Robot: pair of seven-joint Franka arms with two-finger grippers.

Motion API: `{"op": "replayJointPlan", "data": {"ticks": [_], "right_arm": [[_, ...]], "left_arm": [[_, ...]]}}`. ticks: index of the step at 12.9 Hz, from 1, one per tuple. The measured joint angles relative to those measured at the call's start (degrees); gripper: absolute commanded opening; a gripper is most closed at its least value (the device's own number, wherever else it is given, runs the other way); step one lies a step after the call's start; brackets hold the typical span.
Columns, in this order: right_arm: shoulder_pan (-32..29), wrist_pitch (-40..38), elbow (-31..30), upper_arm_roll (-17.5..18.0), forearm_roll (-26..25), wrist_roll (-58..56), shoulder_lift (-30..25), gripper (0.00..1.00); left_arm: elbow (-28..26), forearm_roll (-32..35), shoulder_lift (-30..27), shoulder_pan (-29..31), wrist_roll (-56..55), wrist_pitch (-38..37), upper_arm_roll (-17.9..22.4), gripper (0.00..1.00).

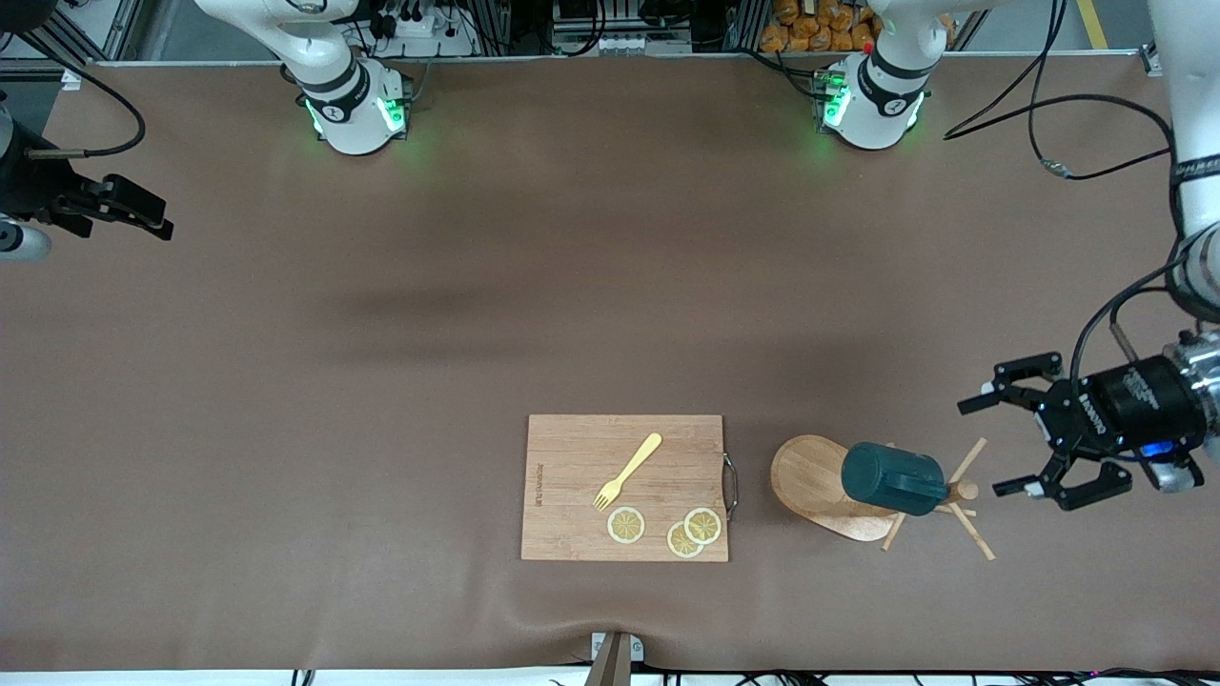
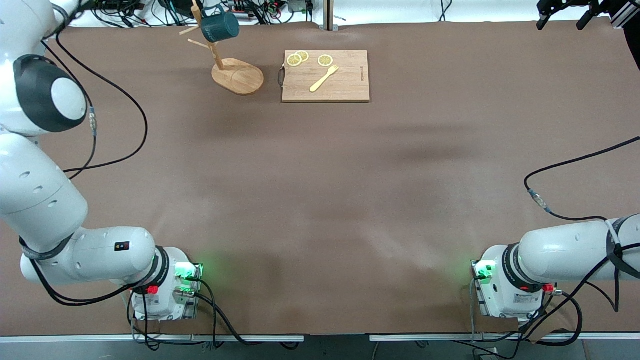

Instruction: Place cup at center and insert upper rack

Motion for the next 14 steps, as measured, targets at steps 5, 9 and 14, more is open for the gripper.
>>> {"op": "replayJointPlan", "data": {"ticks": [5, 9, 14], "right_arm": [[0.0, 0.0, -0.1, 0.1, 0.0, 0.0, 0.0, 1.0], [0.0, 0.0, -0.1, 0.1, 0.0, 0.0, 0.0, 1.0], [0.0, 0.1, -0.1, 0.0, 0.0, 0.0, 0.0, 1.0]], "left_arm": [[-0.1, 9.5, -6.7, -0.7, -1.7, -4.0, -2.1, 1.0], [-0.2, 21.6, -10.6, -1.2, -2.1, -5.0, -7.8, 1.0], [-0.2, 37.5, -12.5, -1.3, -2.1, -5.9, -15.5, 1.0]]}}
